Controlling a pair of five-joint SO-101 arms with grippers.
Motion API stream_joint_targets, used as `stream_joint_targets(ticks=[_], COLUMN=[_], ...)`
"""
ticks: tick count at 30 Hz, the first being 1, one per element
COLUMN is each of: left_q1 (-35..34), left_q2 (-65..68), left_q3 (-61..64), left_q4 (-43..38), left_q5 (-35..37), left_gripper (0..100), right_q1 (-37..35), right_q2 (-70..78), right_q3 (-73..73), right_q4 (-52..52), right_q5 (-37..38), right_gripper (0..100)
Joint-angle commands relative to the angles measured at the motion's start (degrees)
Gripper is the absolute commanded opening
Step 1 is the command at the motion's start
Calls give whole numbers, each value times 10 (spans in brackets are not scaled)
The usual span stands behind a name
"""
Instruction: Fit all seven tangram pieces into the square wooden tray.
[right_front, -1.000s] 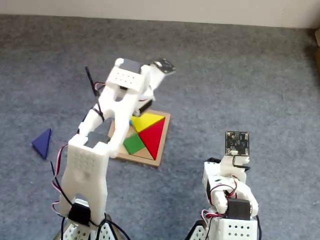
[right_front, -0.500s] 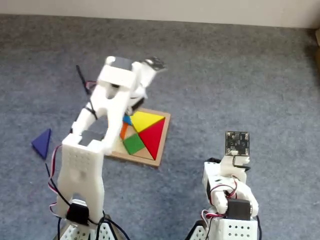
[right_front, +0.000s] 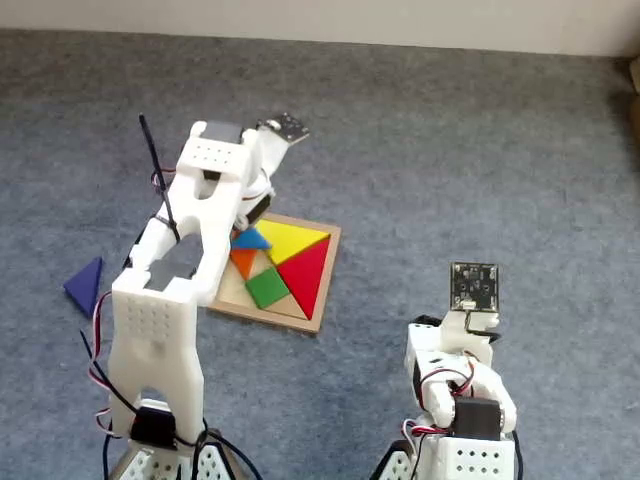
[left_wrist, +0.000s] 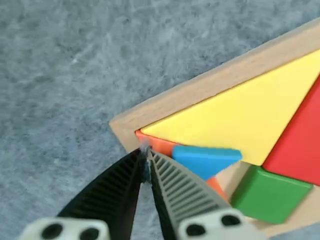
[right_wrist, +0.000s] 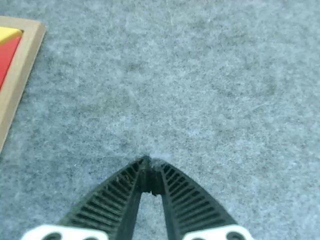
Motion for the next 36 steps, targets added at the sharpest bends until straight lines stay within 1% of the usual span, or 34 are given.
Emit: stream_joint_targets(ticks=[1,9,15,19,24,27,31,36], left_q1=[49,102,119,123,125,121,108,75], left_q2=[-31,-33,-33,-40,-109,-153,-180,-184], left_q3=[36,40,40,24,12,36,101,176], left_q4=[-12,-11,-10,23,74,84,82,27], left_q5=[-21,-20,-20,-20,-20,-20,-20,-20], left_gripper=[6,6,6,6,6,6,6,6], right_q1=[7,7,7,7,7,7,7,7], right_q2=[-3,-3,-3,-3,-3,-3,-3,-3], right_q3=[58,58,58,58,58,58,58,58], right_q4=[-6,-6,-6,-6,-6,-6,-6,-6], right_q5=[3,3,3,3,3,3,3,4], right_gripper=[19,19,19,19,19,19,19,19])
